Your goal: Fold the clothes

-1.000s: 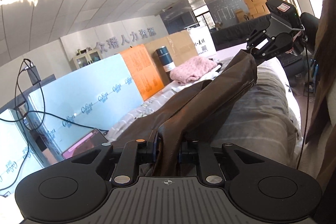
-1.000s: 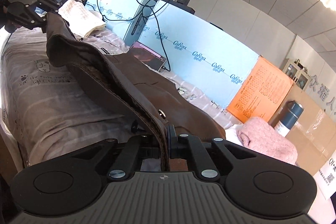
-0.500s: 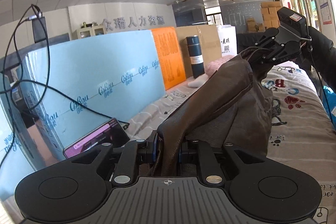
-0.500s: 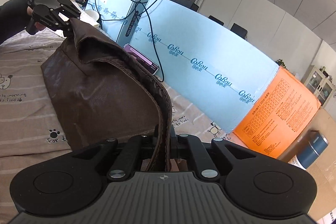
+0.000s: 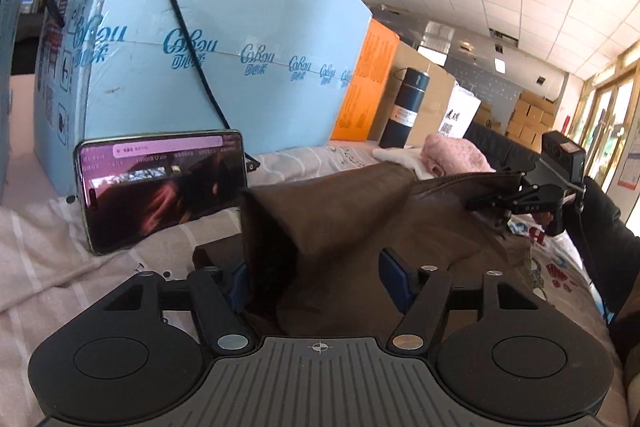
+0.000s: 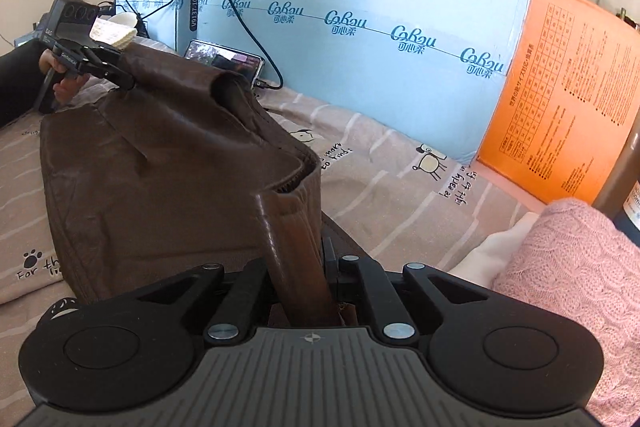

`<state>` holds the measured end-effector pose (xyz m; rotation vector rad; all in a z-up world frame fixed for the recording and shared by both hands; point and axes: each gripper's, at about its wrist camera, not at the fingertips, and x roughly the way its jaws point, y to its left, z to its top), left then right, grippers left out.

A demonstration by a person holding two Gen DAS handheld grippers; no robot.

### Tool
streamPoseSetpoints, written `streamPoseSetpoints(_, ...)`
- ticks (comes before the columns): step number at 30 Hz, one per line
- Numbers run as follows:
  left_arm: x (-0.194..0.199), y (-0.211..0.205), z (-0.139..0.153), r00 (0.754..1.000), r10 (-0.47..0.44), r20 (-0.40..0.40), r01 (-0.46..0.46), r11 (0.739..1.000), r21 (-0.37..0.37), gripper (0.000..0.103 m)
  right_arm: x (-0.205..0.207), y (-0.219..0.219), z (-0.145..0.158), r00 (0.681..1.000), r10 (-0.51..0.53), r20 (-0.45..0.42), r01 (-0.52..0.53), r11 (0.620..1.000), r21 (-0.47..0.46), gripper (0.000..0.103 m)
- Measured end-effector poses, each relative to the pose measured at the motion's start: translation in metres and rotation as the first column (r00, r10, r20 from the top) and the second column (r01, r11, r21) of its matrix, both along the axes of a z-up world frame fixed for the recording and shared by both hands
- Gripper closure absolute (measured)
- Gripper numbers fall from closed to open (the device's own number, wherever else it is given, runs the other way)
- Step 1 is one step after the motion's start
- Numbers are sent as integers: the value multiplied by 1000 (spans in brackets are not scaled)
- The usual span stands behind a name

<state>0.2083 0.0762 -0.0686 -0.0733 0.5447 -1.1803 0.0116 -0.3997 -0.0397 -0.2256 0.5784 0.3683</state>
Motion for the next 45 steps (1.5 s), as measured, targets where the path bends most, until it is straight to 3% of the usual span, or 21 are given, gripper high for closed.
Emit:
streamPoseSetpoints(2,0,3,0,1000,-5,-19,5,1000,-29,28,1,-6,-4,1000,-28,2,28,999,43,93)
streamPoseSetpoints(6,-5,-3,-1,1000,-5,-17,5,1000,-11,25,-8,-19,-7,988,-144,46,134,975,179,44)
streamPoseSetpoints(7,-6,-5,-1,1000,-3,-3,3,1000,7,25,-12,-22,-7,983,-175,54,159,962,223,38)
streamPoseSetpoints(13,-24,-20,2,994,52,93,-60,994,88,27,-42,-24,-8,929,-365,63,329,892,311,26)
streamPoseSetpoints(15,-31,-25,3,987,95,128,-109,988,107,30,-49,-22,-9,903,-425,58,382,859,341,25)
streamPoseSetpoints(16,-35,-27,4,982,124,144,-141,984,112,38,-52,-23,-10,877,-478,46,431,826,364,25)
streamPoseSetpoints(18,-42,-36,4,964,180,194,-209,968,141,57,-55,-26,-12,820,-572,1,522,749,407,27)
streamPoseSetpoints(20,-45,-41,4,951,217,221,-255,953,162,89,-59,-29,-14,791,-611,-30,556,697,454,34)
streamPoseSetpoints(21,-44,-41,4,948,232,218,-269,950,160,93,-60,-29,-14,779,-626,-35,567,680,465,40)
streamPoseSetpoints(22,-43,-42,5,944,249,215,-285,946,157,95,-59,-28,-14,765,-643,-30,583,673,455,52)
streamPoseSetpoints(25,-43,-49,5,922,294,251,-342,923,175,95,-52,-25,-14,722,-692,-29,637,646,421,66)
streamPoseSetpoints(28,-44,-49,5,912,308,272,-366,910,197,95,-42,-24,-19,677,-735,-41,692,616,378,72)
streamPoseSetpoints(31,-43,-45,7,902,330,278,-391,899,200,96,-37,-21,-21,681,-732,-21,686,629,365,69)
streamPoseSetpoints(33,-41,-46,5,900,336,278,-398,894,208,96,-34,-20,-18,685,-729,-4,683,640,351,68)
streamPoseSetpoints(36,-42,-56,-2,893,325,312,-410,874,263,94,-22,-15,-24,667,-745,-2,724,648,237,68)
streamPoseSetpoints(39,-43,-55,0,883,351,313,-434,863,256,83,-15,-15,-33,656,-754,-35,746,640,183,67)
streamPoseSetpoints(41,-41,-49,3,880,384,280,-452,858,242,67,-19,-16,-30,646,-763,-22,752,631,189,63)
streamPoseSetpoints(42,-41,-46,6,877,408,252,-465,854,234,61,-21,-16,-27,637,-771,-14,758,623,191,56)
streamPoseSetpoints(44,-46,-38,12,870,445,213,-485,849,208,36,-35,-14,-18,617,-787,-7,767,600,228,42)
streamPoseSetpoints(45,-50,-35,15,867,454,204,-490,849,195,31,-44,-13,-13,611,-792,-6,766,589,257,36)
